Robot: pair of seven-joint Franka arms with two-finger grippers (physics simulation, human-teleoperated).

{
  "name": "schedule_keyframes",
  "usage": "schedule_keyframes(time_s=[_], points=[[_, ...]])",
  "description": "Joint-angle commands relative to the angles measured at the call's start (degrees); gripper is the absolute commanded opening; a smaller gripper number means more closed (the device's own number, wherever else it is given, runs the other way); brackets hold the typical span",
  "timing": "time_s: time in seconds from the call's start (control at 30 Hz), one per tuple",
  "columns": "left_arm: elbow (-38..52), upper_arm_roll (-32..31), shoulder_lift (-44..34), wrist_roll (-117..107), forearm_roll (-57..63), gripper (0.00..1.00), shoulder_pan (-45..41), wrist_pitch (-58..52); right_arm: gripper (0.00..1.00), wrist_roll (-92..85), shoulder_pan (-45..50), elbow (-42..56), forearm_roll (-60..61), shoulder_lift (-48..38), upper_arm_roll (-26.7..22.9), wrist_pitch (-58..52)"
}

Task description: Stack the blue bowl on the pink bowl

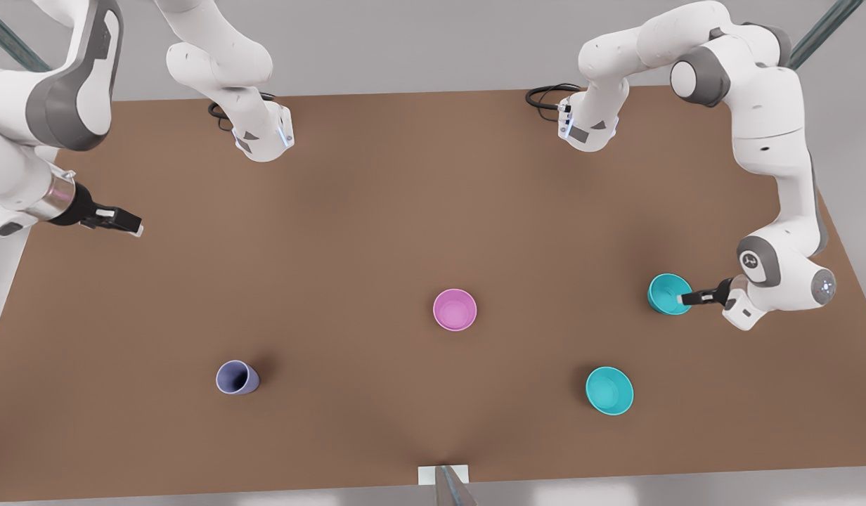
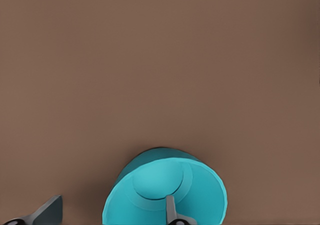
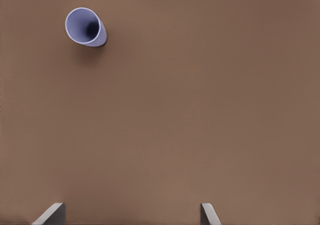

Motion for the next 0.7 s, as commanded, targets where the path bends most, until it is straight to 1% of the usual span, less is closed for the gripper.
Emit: schedule_keyframes(time_s=[0.0, 0.03, 0.13, 0.17, 0.2, 0.23, 0.27, 0.3, 0.33, 0.47, 0.53, 0.57, 0.6, 0.63, 0.67], points=[[-0.1, 0.0, 0.2, 18.1, -0.1, 1.00, -0.1, 2.9, 1.00, -14.1, -2.7, 0.1, -0.1, 0.4, -0.2, 0.7], [-2.4, 0.0, 0.2, 18.0, -0.1, 1.00, 0.0, 3.1, 1.00, -14.1, -2.7, 0.1, -0.1, 0.4, -0.2, 0.6], [-2.9, 0.0, 1.3, 18.0, -0.1, 1.00, -0.2, 3.2, 1.00, -14.1, -2.6, 0.2, 0.0, 1.4, -0.7, 0.7], [-2.9, 0.0, 1.6, 17.9, -0.2, 0.90, -0.3, 3.2, 1.00, -14.1, -2.6, 0.4, 0.0, 2.9, -0.9, 0.7], [-2.9, 0.0, 1.5, 17.8, -0.2, 0.62, -0.4, 3.1, 1.00, -14.3, -1.3, 0.2, -0.1, 3.5, -0.9, 2.1], [-2.9, 0.0, 1.5, 17.9, -0.1, 0.45, -0.4, 3.0, 1.00, -14.1, -0.2, 0.7, -0.9, 3.4, -0.8, 3.8], [-2.8, 0.0, 1.5, 17.8, -0.2, 0.31, -0.4, 2.8, 1.00, -14.7, -0.1, 1.8, -2.9, 3.4, -0.8, 5.7], [-2.8, 0.0, 1.4, 17.6, -0.1, 0.21, -0.4, 2.8, 1.00, -14.0, 1.0, 3.1, -5.4, 3.3, -0.8, 6.3], [-2.8, 0.0, 1.1, 17.2, -0.2, 0.21, -0.4, 2.8, 1.00, -14.0, 1.0, 5.7, -4.8, 4.8, -0.8, 5.8], [-2.6, 0.0, 0.3, 15.6, -0.2, 0.21, -0.4, 1.5, 1.00, -14.1, 0.8, 6.7, -5.3, 7.0, -0.9, 5.1], [-2.3, -0.2, -0.2, 15.2, -0.1, 0.21, -1.0, 1.5, 1.00, -14.8, 0.4, 11.3, -5.3, 8.7, -1.0, 0.6], [-2.3, -0.3, -2.5, 11.2, -0.1, 0.21, -3.6, 1.3, 1.00, -14.7, 0.4, 14.3, -5.0, 11.8, -0.9, 0.0], [-2.3, -0.3, -5.5, 3.0, -0.1, 0.21, -7.7, -0.6, 1.00, -14.7, 0.4, 16.0, -4.9, 12.4, -0.8, -1.7], [-1.2, -0.3, -6.5, -4.6, -0.2, 0.21, -11.4, -2.4, 1.00, -14.7, 0.4, 16.5, -4.7, 12.4, -0.9, -1.7], [0.6, -3.4, -7.1, -12.4, -0.1, 0.21, -12.4, -5.1, 1.00, -14.7, 0.5, 16.9, -5.1, 12.4, -0.8, -1.8]])
